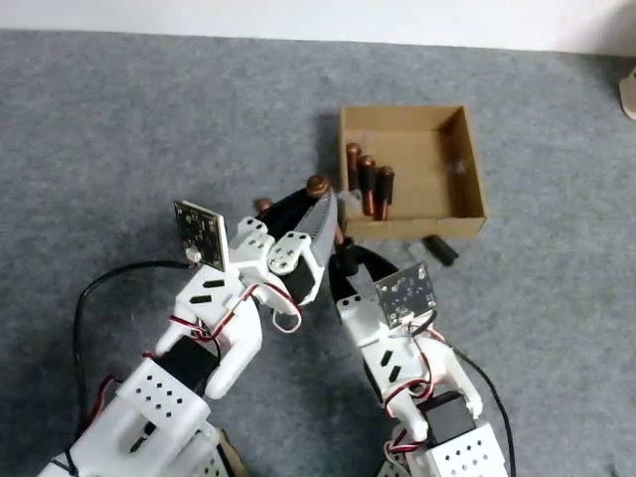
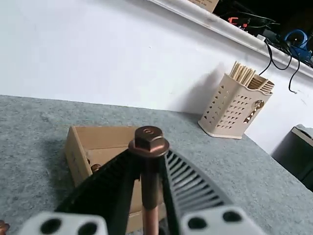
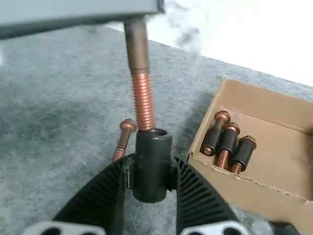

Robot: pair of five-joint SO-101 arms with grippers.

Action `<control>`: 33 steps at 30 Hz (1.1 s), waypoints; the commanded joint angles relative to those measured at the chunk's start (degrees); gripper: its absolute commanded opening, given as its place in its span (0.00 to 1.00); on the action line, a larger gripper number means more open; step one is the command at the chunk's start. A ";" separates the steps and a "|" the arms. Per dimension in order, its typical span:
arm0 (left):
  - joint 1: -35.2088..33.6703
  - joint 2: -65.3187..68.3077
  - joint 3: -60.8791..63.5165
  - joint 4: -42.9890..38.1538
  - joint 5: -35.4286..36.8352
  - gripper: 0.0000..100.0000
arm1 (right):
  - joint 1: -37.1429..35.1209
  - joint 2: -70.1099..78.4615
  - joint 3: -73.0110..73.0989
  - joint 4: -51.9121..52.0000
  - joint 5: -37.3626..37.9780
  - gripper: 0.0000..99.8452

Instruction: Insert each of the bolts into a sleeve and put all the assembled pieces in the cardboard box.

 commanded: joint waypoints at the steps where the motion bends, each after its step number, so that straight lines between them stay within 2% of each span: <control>1: 0.57 -1.89 -0.40 -1.49 0.53 0.00 | -0.66 0.22 7.69 -0.04 0.70 0.01; 12: 1.10 -1.45 1.80 -1.58 0.62 0.00 | -0.84 -0.22 7.69 -0.04 0.70 0.01; 17: 1.89 -1.80 3.38 -1.58 0.53 0.00 | -4.26 -0.31 7.69 -0.13 0.70 0.01; 25: 1.89 -1.89 5.93 -1.58 0.35 0.01 | -4.09 -0.31 7.69 -0.13 0.70 0.01; 30: 1.71 -1.89 6.20 -1.23 0.18 0.01 | -1.19 -0.31 7.60 -0.31 0.70 0.01; 33: 1.89 -1.89 6.20 -0.62 -4.57 0.07 | -0.31 -0.31 7.60 -0.31 0.70 0.01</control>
